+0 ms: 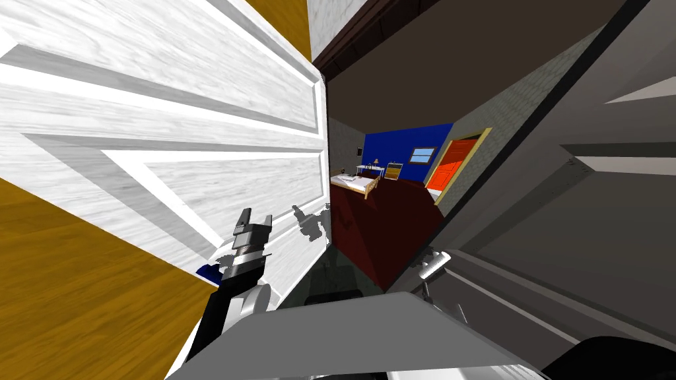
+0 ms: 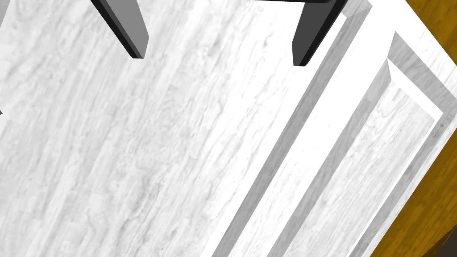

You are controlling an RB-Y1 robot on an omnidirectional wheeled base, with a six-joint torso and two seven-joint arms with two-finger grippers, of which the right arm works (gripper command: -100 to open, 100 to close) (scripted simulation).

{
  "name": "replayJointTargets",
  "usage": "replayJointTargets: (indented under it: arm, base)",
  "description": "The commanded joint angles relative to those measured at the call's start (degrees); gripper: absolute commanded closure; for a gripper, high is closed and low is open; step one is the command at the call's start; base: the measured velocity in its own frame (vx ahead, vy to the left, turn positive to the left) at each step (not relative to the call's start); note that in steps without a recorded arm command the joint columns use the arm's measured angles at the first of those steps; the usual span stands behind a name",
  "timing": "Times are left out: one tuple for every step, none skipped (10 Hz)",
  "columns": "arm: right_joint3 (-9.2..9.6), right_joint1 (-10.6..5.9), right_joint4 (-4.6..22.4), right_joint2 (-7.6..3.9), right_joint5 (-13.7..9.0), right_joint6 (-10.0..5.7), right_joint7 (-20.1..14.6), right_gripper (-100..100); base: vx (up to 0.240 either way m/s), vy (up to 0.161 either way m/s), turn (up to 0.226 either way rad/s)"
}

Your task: Pull the door open

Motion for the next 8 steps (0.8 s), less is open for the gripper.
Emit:
replayJointTargets:
  arm:
    - [-0.13,-1.69,1.6,-1.25,0.1,0.63,-1.0,-100]
    - [-0.23,-2.87,2.7,-2.18,0.1,1.12,-1.6,-100]
    - [-0.34,-4.08,3.8,-3.13,0.2,1.61,-2.3,-100]
    - [-0.44,-5.29,4.9,-4.08,0.2,2.11,-3.0,-100]
    - [-0.54,-6.46,6.0,-5.01,0.2,2.59,-3.6,-100]
    - [-0.64,-7.57,7.1,-5.88,0.3,3.05,-4.2,-100]
    - [-0.73,-8.57,8.0,-6.66,0.3,3.46,-4.8,-100]
    - [-0.80,-9.42,8.8,-7.33,0.3,3.81,-5.3,-100]
  base:
    - [0.067,-0.036,-0.104]
    - [0.071,-0.039,-0.109]
    - [0.074,-0.054,-0.112]
    - [0.092,-0.039,-0.101]
    - [0.106,-0.040,-0.082]
    - [0.089,-0.044,-0.077]
    - [0.103,-0.039,-0.092]
    - [0.106,-0.023,-0.062]
